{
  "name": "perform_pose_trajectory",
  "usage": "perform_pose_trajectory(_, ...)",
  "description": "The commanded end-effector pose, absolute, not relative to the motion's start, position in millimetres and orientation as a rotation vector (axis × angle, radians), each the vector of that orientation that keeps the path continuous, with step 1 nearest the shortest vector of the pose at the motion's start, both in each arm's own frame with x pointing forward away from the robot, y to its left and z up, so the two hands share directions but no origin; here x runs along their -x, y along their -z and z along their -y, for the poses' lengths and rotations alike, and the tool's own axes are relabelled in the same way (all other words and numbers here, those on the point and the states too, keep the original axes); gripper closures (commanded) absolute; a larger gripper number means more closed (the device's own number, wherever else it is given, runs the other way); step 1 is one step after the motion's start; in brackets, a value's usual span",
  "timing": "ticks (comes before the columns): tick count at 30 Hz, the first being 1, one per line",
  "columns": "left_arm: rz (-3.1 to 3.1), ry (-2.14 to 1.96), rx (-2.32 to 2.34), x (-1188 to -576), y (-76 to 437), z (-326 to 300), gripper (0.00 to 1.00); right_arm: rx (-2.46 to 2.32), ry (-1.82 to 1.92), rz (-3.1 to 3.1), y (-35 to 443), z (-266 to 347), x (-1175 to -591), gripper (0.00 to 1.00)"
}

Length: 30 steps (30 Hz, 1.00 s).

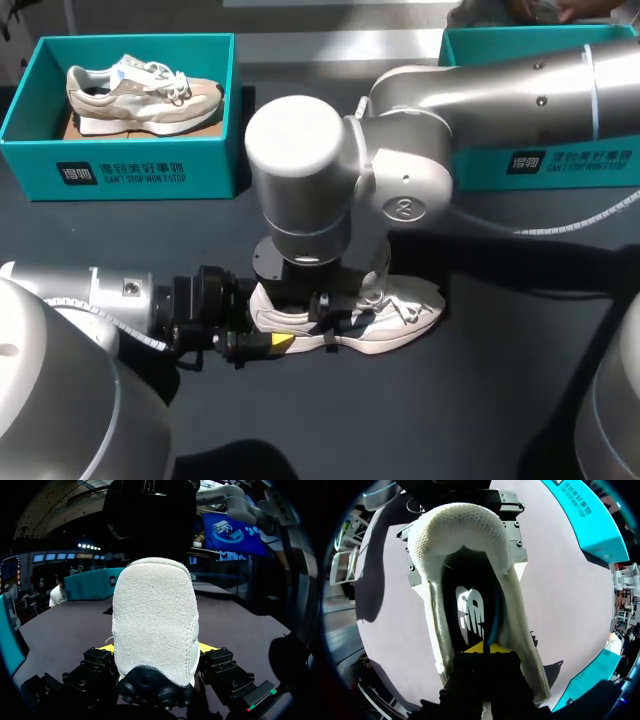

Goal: Take the shoe out of the shoebox, open the shoe tongue, remove and reinsert the insole, then place the shoe into the shoebox

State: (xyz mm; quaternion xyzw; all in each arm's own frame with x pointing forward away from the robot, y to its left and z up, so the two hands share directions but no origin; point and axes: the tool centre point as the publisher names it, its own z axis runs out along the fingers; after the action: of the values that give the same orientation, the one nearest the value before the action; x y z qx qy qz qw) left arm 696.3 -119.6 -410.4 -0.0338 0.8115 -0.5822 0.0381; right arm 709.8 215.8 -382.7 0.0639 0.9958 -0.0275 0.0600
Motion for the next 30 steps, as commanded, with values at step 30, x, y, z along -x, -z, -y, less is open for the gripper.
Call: perform_pose_trajectory(30,-2.488,1.785,0.107,-696,411,121,1.00,-0.052,-0.339,-2.935,315,-206,-733,1.00)
